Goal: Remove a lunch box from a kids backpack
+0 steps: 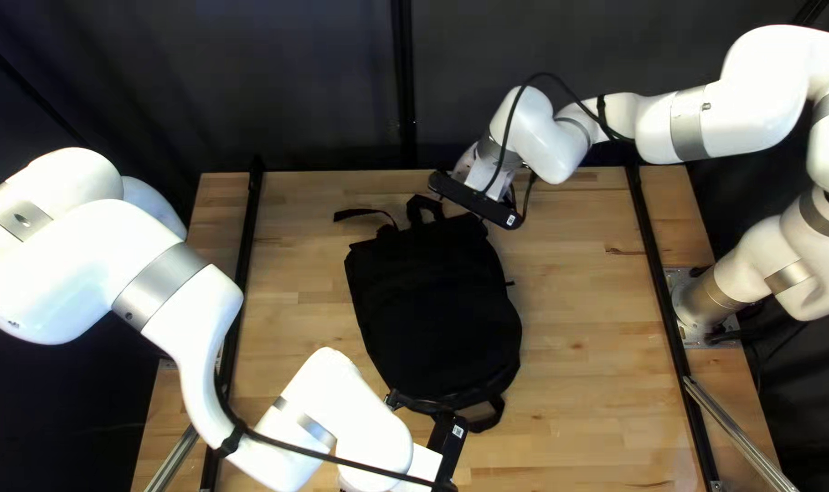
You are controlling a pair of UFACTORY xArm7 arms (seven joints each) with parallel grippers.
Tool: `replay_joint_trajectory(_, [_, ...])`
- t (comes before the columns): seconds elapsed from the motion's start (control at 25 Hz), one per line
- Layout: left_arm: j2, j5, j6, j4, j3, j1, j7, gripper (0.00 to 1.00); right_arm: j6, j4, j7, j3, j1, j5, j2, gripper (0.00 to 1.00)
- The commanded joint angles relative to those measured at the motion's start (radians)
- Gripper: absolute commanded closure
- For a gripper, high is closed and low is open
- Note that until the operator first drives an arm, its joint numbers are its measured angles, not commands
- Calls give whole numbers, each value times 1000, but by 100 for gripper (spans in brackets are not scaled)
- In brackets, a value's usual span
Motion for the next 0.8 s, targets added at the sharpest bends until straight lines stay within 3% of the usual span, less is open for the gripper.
replay_joint_trajectory(0.04, [0, 0, 0, 0, 0, 0, 0, 0, 6, -15, -32, 23, 5, 21, 1, 0])
replay_joint_trajectory(0.56, [0, 0, 0, 0, 0, 0, 0, 0, -54, -97, -103, 80, 35, 63, 2, 0])
replay_joint_trajectory(0.6, [0, 0, 0, 0, 0, 0, 0, 0, -60, -104, -100, 79, 38, 58, -2, 53])
replay_joint_trajectory(0.64, [0, 0, 0, 0, 0, 0, 0, 0, -82, -133, -81, 74, 53, 35, -22, 100])
replay_joint_trajectory(0.8, [0, 0, 0, 0, 0, 0, 0, 0, -129, -192, -22, 64, 85, -25, -69, 100])
